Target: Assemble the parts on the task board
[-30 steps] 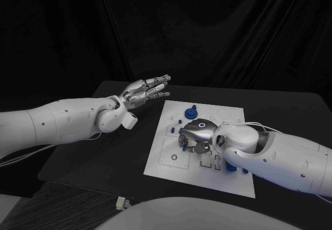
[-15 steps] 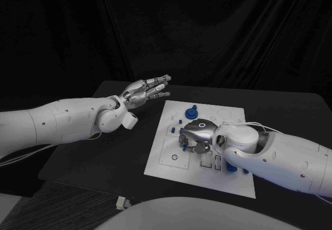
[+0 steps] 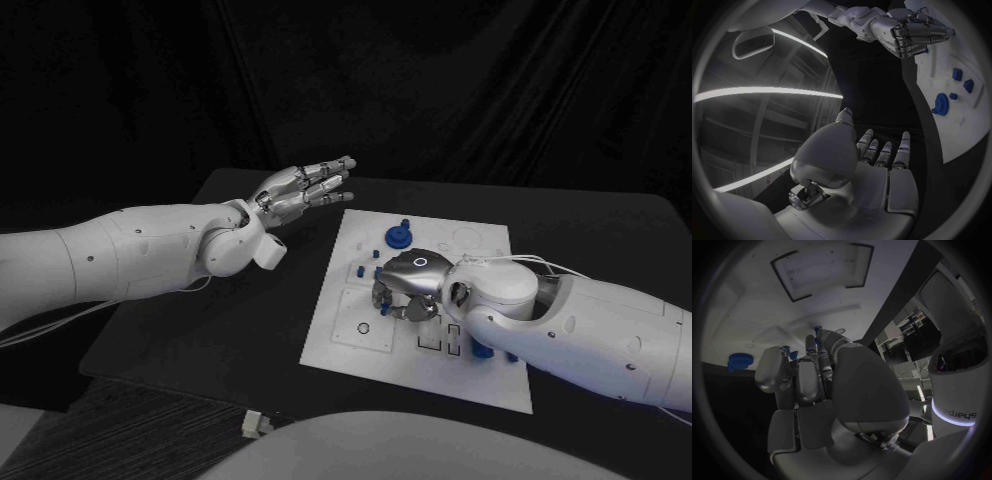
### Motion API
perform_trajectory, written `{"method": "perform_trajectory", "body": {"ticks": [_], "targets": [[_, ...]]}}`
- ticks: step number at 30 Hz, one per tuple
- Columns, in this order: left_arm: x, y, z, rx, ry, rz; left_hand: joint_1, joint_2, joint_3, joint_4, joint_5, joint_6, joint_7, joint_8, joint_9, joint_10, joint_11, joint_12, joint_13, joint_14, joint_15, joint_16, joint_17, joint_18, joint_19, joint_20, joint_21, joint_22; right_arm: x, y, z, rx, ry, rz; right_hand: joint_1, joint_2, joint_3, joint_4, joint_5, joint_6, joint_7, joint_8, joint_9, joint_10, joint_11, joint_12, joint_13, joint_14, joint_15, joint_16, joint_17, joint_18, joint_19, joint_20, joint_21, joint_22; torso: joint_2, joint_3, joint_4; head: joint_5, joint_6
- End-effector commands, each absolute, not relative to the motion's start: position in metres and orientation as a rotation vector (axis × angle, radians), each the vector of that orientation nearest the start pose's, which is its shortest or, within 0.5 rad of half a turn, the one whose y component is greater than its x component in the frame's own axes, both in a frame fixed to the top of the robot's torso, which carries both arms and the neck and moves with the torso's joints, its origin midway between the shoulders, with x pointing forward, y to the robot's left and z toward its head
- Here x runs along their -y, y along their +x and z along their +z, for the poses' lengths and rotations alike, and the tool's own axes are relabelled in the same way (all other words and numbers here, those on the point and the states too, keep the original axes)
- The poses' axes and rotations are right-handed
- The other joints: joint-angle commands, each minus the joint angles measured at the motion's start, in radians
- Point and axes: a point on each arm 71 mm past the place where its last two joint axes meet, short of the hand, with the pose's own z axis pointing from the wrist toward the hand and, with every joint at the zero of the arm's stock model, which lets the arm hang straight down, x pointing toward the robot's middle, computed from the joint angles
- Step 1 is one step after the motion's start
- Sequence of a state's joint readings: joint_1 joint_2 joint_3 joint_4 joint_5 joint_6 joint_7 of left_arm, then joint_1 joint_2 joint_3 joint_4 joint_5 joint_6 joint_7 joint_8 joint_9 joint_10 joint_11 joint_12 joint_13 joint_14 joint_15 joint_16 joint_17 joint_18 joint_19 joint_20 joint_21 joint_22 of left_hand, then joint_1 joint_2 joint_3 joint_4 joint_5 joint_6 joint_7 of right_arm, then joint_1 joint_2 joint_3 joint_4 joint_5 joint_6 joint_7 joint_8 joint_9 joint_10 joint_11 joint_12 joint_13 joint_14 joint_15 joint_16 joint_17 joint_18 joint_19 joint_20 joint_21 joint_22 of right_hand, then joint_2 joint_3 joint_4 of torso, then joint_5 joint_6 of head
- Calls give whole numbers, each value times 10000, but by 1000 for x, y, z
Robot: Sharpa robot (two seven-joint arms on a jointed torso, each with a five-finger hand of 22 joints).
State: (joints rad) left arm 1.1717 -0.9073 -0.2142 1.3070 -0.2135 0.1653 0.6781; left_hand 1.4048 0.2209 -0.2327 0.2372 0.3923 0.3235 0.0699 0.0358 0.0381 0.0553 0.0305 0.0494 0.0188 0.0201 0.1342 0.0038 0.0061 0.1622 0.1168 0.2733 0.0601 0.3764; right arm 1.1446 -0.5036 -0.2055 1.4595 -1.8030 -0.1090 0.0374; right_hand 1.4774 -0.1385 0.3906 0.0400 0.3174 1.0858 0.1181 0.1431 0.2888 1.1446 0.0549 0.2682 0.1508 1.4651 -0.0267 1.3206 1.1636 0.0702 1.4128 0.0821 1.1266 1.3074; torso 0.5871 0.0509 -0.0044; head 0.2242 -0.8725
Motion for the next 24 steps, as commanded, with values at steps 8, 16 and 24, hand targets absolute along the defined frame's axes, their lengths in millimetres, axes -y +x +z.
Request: {"method": "perform_trajectory", "body": {"ticks": [8,16,24], "targets": [[-288,473,-236,-14788,-7578,-18126,23,61,-13,46,17,64,27,67,11,15,82,27,-9,-41,-39,19,-2,180,22,13,0,38,37,412,-275,-17809,-9342,8099,58,-16,73,-18,45,12,56,-32,-8,6,53,-39,12,20,78,-79,-48,186,-41,15,-73,1458,-2,0,-2,81,-2],[-288,473,-236,-14801,-7581,-18098,25,67,-11,47,17,83,29,71,13,14,82,26,-9,-44,-39,18,-3,182,30,14,4,49,36,410,-275,-17811,-9367,8139,54,-13,76,-18,43,13,57,-34,-9,8,54,-40,12,10,80,-98,-77,192,-53,16,-104,1449,-4,2,-1,77,-2],[-288,474,-236,-14830,-7597,-18071,40,86,-1,44,34,97,35,75,15,15,84,29,-8,-42,-38,19,-2,186,54,19,17,72,37,411,-276,-17889,-9268,7971,-123,-86,190,-18,-165,-564,197,-464,-215,-317,192,-273,-72,-79,198,-165,-177,216,-164,101,-287,1402,1,-1,-1,73,-2]]}}
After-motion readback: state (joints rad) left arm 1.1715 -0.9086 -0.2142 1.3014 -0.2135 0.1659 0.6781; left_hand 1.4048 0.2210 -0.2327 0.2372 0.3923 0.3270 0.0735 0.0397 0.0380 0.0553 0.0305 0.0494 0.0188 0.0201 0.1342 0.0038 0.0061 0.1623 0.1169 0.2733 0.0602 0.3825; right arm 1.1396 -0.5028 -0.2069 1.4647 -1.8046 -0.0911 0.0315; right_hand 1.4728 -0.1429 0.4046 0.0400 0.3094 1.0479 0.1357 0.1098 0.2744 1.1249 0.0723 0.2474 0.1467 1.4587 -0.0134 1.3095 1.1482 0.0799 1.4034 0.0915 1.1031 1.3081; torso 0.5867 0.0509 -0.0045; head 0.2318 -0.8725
